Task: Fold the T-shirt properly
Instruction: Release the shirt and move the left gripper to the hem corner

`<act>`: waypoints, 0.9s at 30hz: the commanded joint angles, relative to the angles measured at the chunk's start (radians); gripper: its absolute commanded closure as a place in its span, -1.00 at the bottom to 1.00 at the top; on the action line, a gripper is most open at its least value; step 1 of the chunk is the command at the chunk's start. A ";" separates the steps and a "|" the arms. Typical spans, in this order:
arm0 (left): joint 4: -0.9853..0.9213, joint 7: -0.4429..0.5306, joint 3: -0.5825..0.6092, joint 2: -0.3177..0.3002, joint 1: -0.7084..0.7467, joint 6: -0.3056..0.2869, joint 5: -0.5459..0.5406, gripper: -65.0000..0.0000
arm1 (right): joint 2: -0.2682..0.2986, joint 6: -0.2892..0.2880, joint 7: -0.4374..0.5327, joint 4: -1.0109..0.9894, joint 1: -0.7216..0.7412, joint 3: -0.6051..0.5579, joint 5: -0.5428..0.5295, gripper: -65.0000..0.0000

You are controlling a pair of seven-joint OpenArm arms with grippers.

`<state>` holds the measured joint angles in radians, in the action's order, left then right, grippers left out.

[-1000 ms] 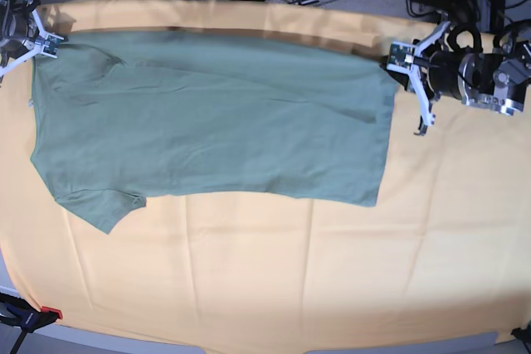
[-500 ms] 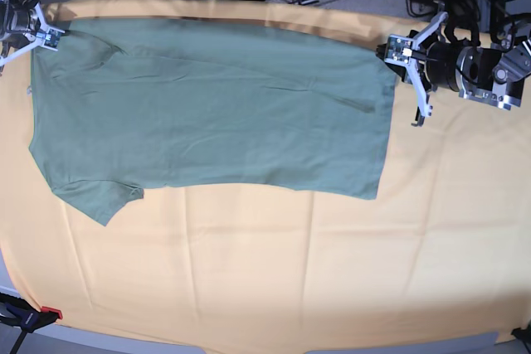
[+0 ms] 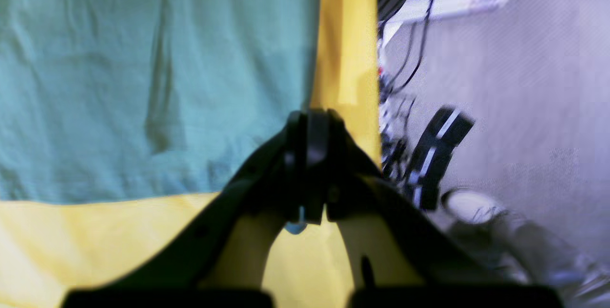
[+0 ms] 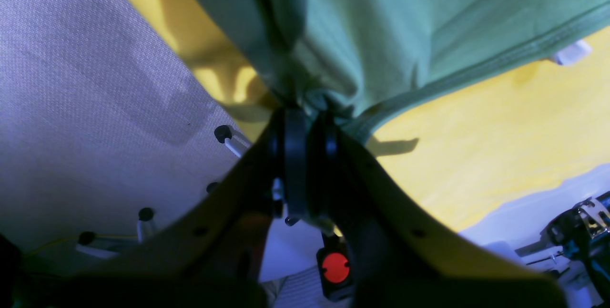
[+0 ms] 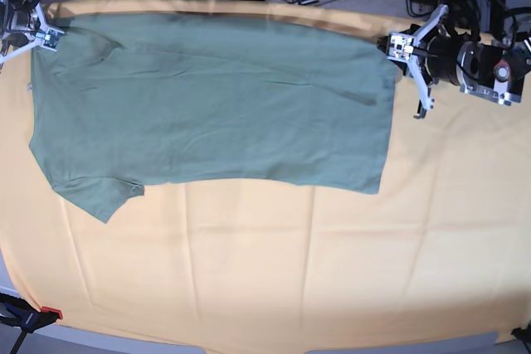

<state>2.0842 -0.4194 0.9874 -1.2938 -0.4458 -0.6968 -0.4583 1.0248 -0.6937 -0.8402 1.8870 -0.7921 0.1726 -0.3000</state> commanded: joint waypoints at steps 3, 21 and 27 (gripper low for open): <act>0.010 -0.005 -0.011 -0.023 -0.013 -0.001 -0.011 0.28 | 0.023 -0.004 -0.029 0.010 0.000 0.012 0.008 0.35; 0.008 -0.093 -0.013 -0.045 -0.223 -0.001 -0.202 0.03 | 0.022 -0.004 -0.208 0.182 0.000 0.320 -0.356 -0.01; -0.077 -0.112 -0.028 -0.018 -0.272 0.140 -0.338 0.03 | 0.017 0.011 -0.139 0.179 0.000 0.475 -0.490 -0.01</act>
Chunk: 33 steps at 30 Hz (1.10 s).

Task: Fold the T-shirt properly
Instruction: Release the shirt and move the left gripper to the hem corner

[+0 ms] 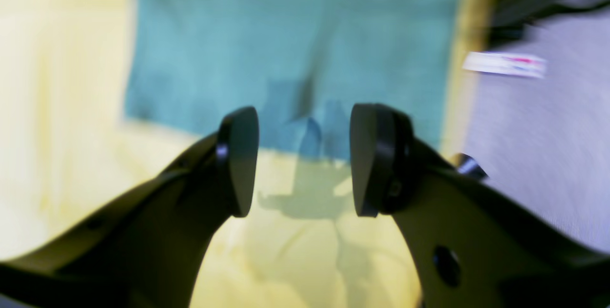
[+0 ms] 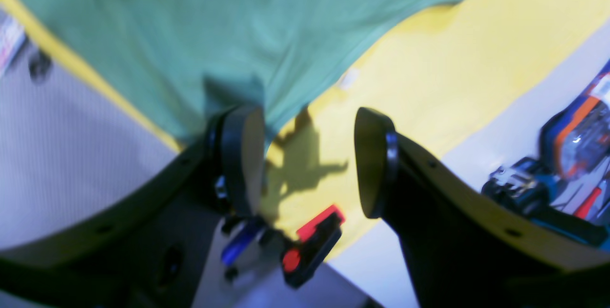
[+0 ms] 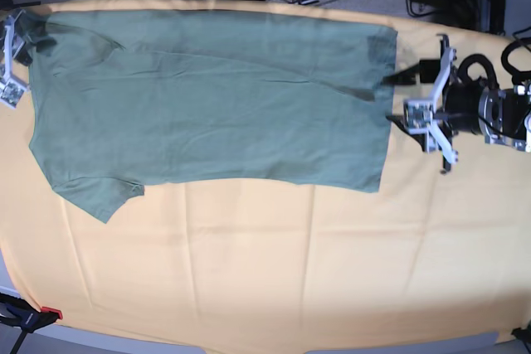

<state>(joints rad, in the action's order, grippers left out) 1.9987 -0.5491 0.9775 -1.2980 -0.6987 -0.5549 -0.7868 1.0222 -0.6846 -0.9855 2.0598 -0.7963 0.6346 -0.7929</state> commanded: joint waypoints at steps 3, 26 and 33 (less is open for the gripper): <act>-0.105 0.045 -0.084 0.046 -0.019 0.087 -0.016 0.03 | 0.020 0.036 0.060 0.005 0.005 0.042 0.005 -0.01; -1.440 -0.263 -0.600 0.660 0.006 -0.143 -0.640 0.03 | 0.000 0.068 0.115 0.005 0.065 0.042 0.016 -0.01; -1.440 -0.380 -0.591 0.767 0.018 -0.143 -0.639 0.03 | 0.000 0.068 0.122 0.005 0.065 0.042 0.016 -0.01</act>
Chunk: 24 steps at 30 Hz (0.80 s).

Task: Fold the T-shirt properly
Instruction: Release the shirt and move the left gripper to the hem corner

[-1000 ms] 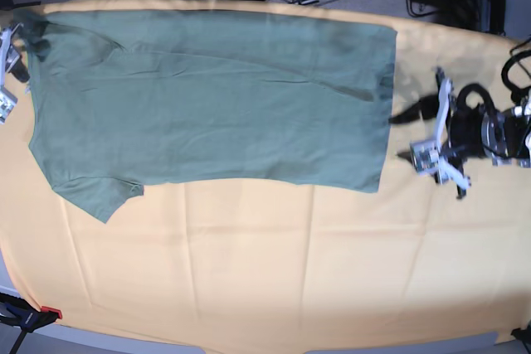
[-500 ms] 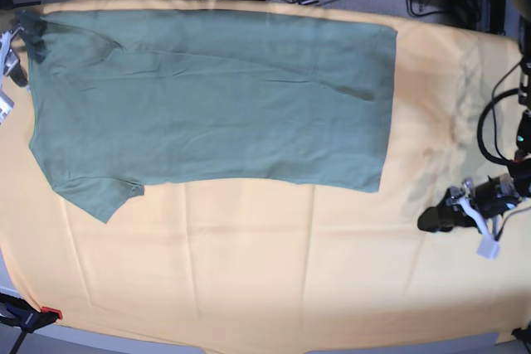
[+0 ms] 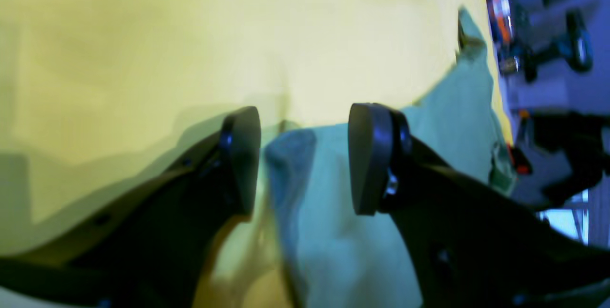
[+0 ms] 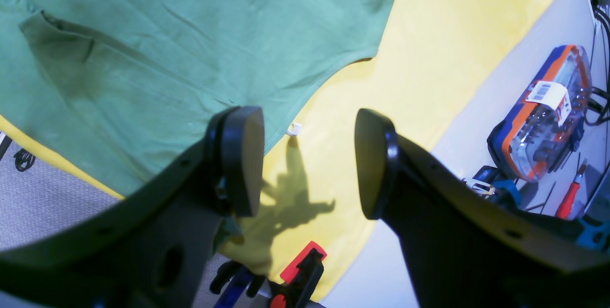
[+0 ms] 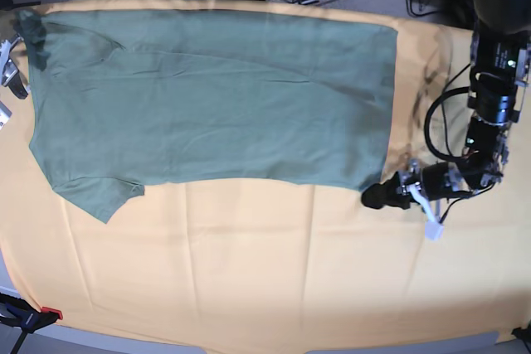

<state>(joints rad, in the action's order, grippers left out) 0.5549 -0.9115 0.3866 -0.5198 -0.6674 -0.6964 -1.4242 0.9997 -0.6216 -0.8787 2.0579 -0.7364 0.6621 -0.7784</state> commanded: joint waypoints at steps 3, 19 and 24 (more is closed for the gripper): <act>0.004 -0.019 0.001 0.013 0.010 -0.002 0.013 0.03 | 0.022 0.005 0.016 0.007 0.005 0.014 0.001 -0.01; 0.010 -0.384 0.001 0.063 -0.007 -0.002 -0.059 0.04 | -0.001 0.004 0.058 0.007 0.005 0.014 0.001 -0.01; 0.011 -0.398 0.001 0.063 -0.036 -0.002 -0.059 0.35 | -0.003 0.005 0.061 0.007 0.005 0.014 0.001 -0.01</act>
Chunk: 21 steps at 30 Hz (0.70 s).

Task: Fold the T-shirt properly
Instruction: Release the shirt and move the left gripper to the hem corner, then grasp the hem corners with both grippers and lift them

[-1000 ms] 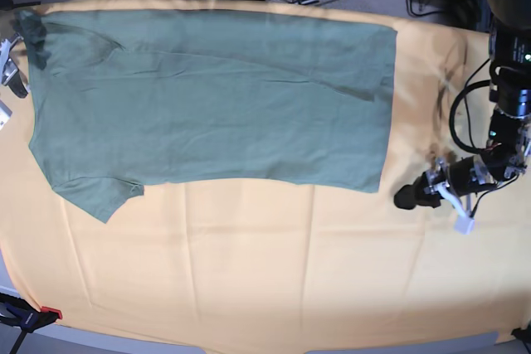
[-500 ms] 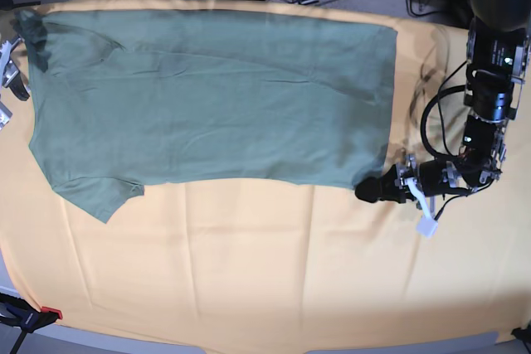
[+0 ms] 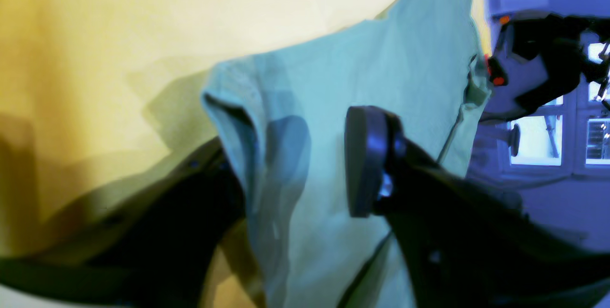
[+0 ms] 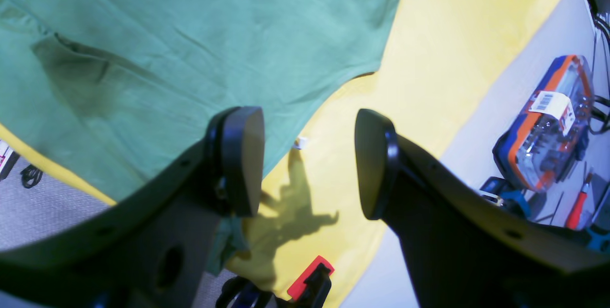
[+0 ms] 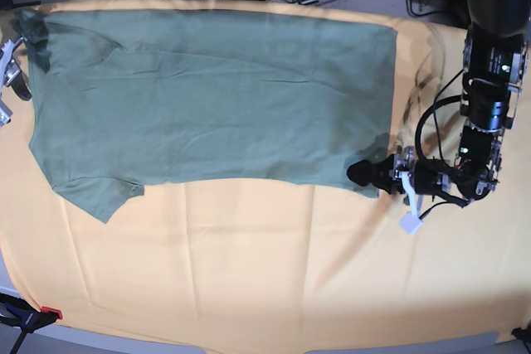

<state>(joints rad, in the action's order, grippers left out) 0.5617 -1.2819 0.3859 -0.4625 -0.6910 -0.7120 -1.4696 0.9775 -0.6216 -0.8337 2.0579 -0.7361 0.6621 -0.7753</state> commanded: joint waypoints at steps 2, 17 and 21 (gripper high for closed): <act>0.004 -0.021 0.002 0.006 -0.020 0.014 -0.014 0.80 | 0.018 0.005 0.016 0.007 0.005 0.014 -0.002 -0.01; 0.004 0.032 0.001 0.005 -0.107 0.014 -0.014 1.00 | -0.085 0.026 0.156 -0.118 0.191 0.003 -0.007 -0.03; 0.004 0.033 0.001 0.005 -0.105 0.014 -0.014 1.00 | -0.108 0.026 0.161 -0.285 0.351 -0.072 -0.025 -0.16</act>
<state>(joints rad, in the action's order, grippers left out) 0.5537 -1.2564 0.3923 -0.4473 -0.7589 -0.6922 -1.4582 0.8417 -0.6025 -0.6971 1.7550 -0.3897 0.5762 -0.7887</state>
